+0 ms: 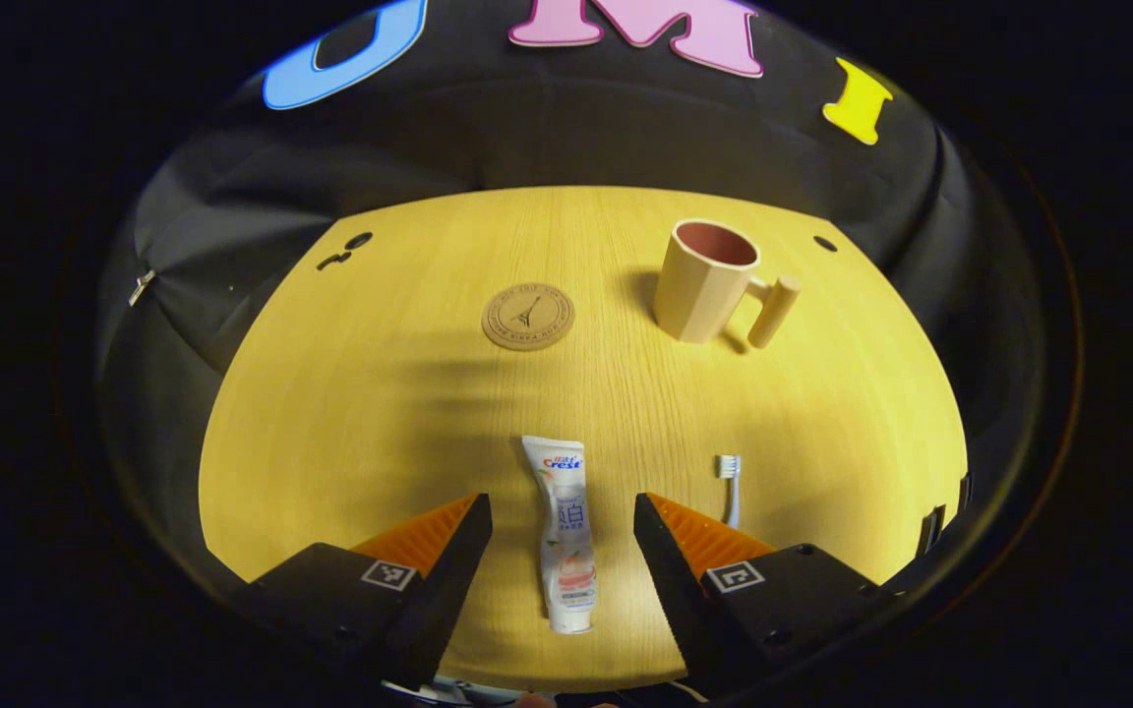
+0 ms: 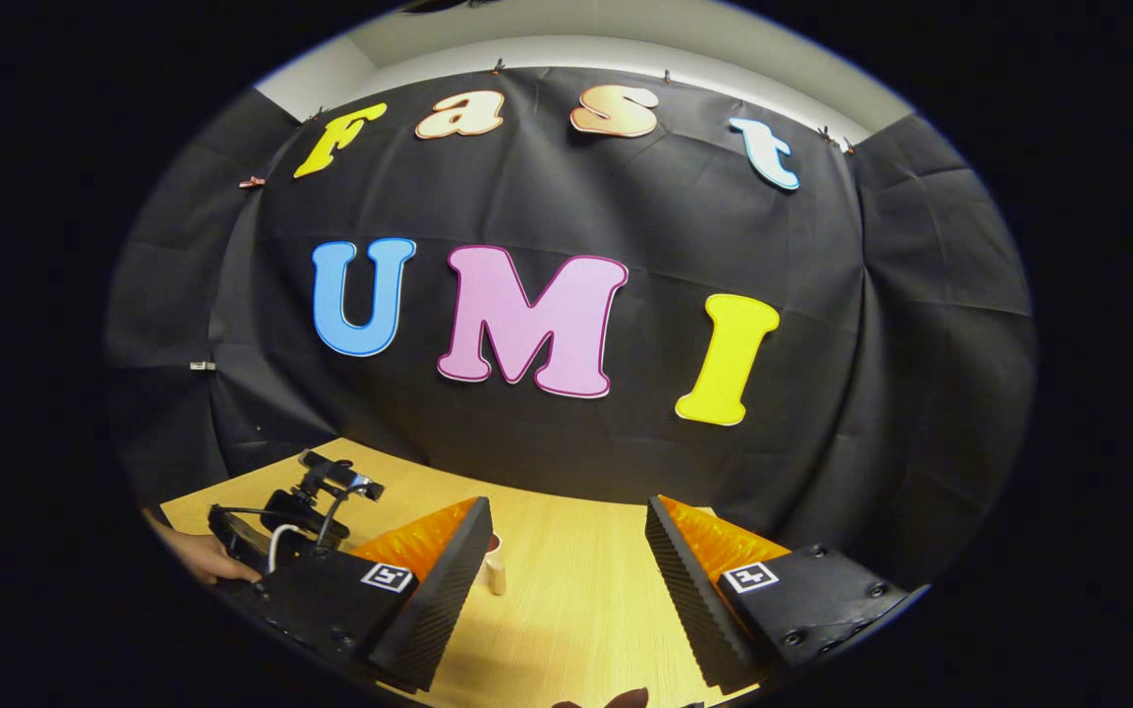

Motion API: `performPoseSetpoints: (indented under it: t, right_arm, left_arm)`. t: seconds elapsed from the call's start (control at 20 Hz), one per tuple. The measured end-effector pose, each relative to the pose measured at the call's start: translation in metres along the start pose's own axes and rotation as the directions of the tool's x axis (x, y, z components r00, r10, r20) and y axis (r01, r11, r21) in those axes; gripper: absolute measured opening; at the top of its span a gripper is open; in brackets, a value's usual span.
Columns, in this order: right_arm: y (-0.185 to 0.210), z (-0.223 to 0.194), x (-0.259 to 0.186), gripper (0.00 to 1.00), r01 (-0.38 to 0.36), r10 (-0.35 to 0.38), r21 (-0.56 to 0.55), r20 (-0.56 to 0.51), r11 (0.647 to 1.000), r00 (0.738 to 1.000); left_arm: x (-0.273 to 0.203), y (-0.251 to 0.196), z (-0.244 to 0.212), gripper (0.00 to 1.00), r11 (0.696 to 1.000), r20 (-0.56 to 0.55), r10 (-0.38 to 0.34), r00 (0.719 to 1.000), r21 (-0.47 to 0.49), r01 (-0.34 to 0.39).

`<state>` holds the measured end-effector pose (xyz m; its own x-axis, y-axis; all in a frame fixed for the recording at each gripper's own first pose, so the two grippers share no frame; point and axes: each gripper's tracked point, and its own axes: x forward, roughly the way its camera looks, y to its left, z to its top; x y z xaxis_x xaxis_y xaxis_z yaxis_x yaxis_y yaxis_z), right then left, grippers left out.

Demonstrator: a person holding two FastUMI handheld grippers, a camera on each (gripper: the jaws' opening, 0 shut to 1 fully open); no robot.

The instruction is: Put the toothbrush and toothpaste on the desktop into the cup, then pick up the cup and place it on the coaster on the desktop.

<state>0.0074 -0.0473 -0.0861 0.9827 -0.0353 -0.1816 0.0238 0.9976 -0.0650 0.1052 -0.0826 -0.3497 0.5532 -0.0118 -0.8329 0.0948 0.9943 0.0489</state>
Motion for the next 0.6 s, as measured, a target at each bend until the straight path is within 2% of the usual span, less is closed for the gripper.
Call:
performPoseSetpoints:
  t: [0.25,0.45,0.6]
  right_arm:
    - [0.0,-0.015,0.008,0.97,-0.016,0.017,0.029,-0.046,0.999,0.999]
    - [0.013,-0.032,0.015,0.97,-0.052,0.06,0.081,-0.109,0.995,0.992]
    - [0.021,-0.044,0.016,0.97,-0.067,0.082,0.108,-0.15,0.992,0.985]
  left_arm:
    - [0.029,0.003,-0.022,0.87,0.999,-0.091,0.037,0.995,0.008,-0.037]
    - [0.04,0.008,-0.03,0.78,0.998,-0.126,0.055,0.99,0.025,-0.053]
    - [0.043,0.005,-0.026,0.74,0.999,-0.117,0.033,0.993,0.011,-0.032]
